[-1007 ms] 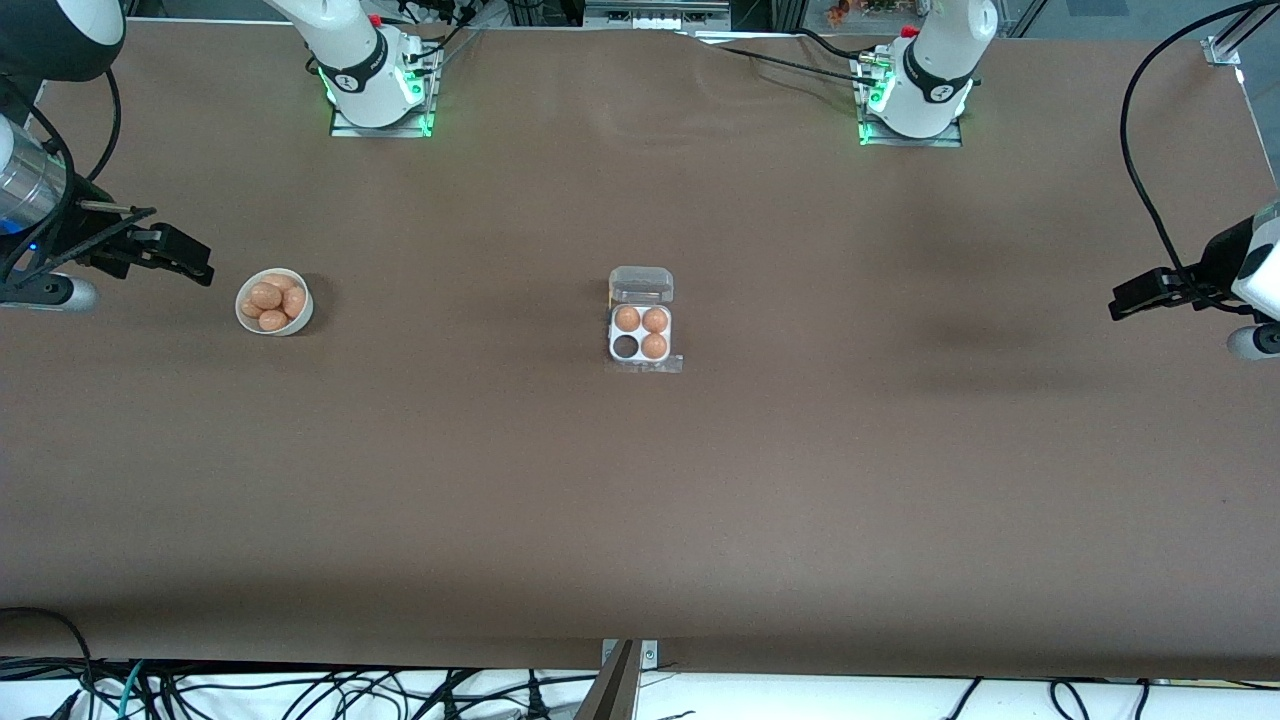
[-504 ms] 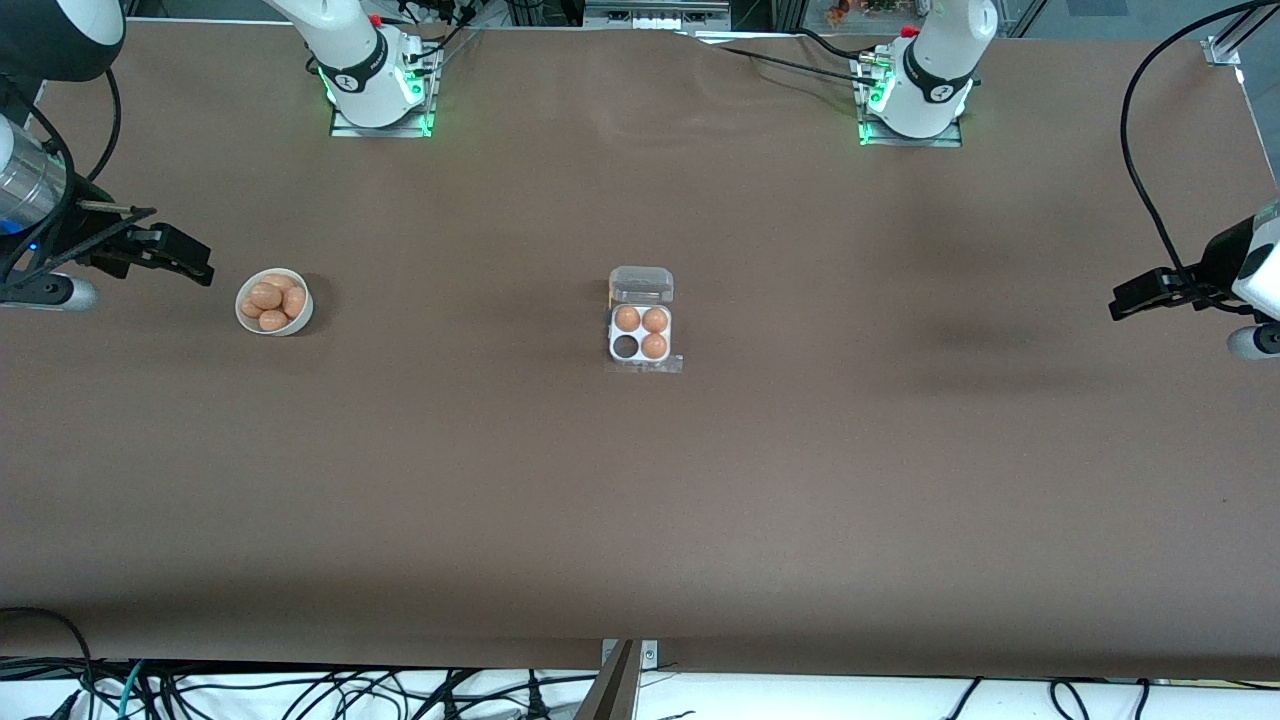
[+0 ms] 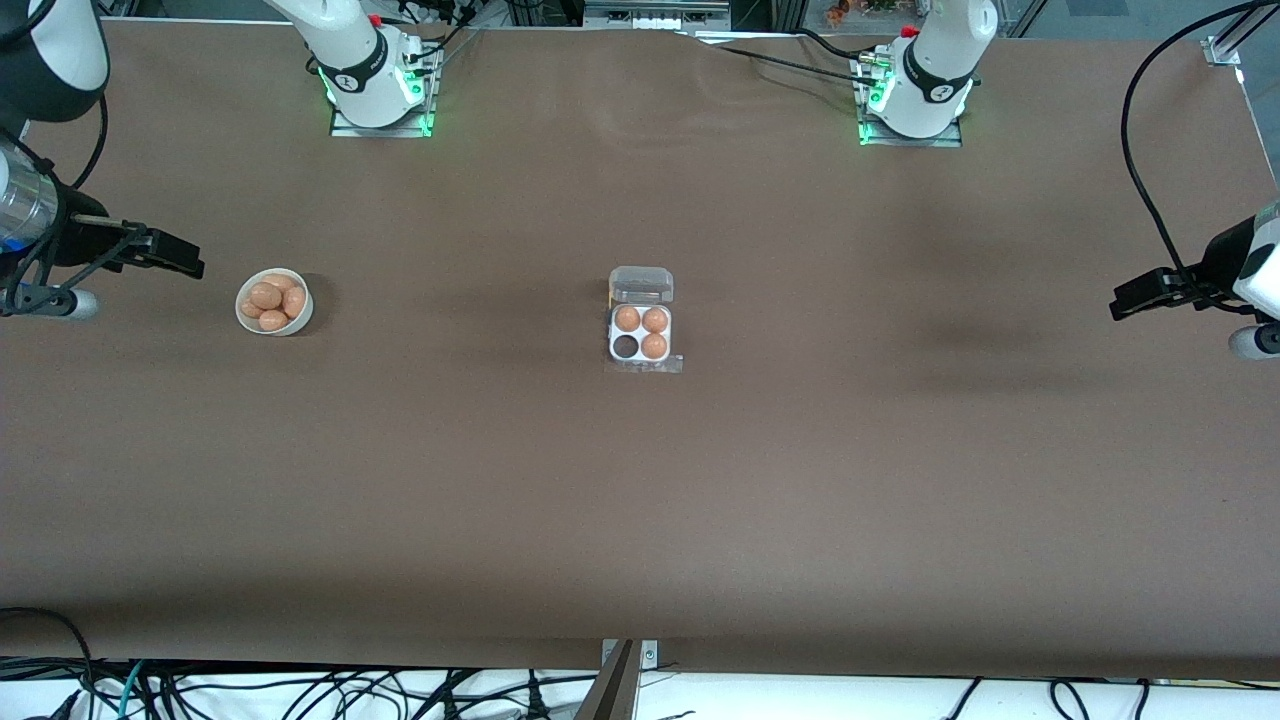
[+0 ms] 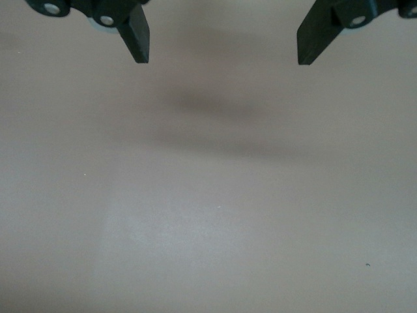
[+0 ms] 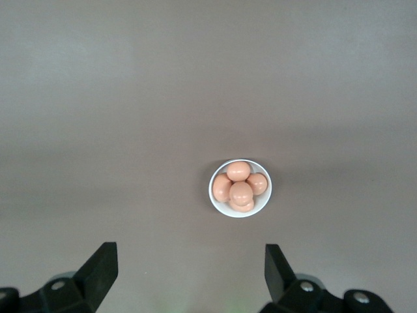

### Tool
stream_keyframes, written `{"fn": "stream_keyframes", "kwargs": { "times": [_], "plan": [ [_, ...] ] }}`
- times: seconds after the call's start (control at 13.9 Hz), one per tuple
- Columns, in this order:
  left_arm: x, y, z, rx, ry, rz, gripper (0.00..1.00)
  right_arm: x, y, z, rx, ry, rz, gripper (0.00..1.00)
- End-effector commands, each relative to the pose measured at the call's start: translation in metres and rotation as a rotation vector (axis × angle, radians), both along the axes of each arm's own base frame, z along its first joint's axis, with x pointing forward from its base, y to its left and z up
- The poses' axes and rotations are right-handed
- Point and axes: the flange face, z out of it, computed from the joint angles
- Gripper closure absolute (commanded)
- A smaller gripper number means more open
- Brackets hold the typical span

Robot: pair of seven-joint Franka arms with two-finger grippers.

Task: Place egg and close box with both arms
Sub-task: 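Reach the right gripper down over the white egg bowl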

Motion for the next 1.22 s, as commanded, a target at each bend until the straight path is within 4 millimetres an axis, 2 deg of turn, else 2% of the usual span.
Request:
{"fn": "stream_keyframes", "kwargs": {
  "times": [0.0,0.14,0.29,0.5,0.79,1.15],
  "plan": [
    [0.004,0.003,0.007,0.026,-0.013,-0.004,0.00,-0.033,-0.004,-0.037,0.011,-0.050,0.022,0.00],
    [0.005,0.004,0.007,0.029,-0.021,-0.004,0.00,-0.058,-0.007,-0.077,0.022,-0.095,0.020,0.00],
    [0.005,0.004,0.007,0.031,-0.021,-0.004,0.00,-0.075,-0.011,-0.118,0.026,-0.130,0.013,0.00],
    [0.005,0.003,0.007,0.031,-0.023,-0.005,0.00,-0.084,-0.021,-0.144,0.027,-0.119,0.000,0.00],
    [0.007,0.004,0.002,0.029,-0.014,-0.006,0.00,-0.101,-0.047,-0.204,0.018,-0.164,0.036,0.00],
    [0.007,0.004,0.002,0.029,-0.014,-0.006,0.00,-0.100,-0.052,-0.247,0.001,-0.126,0.109,0.00]
  ]
}}
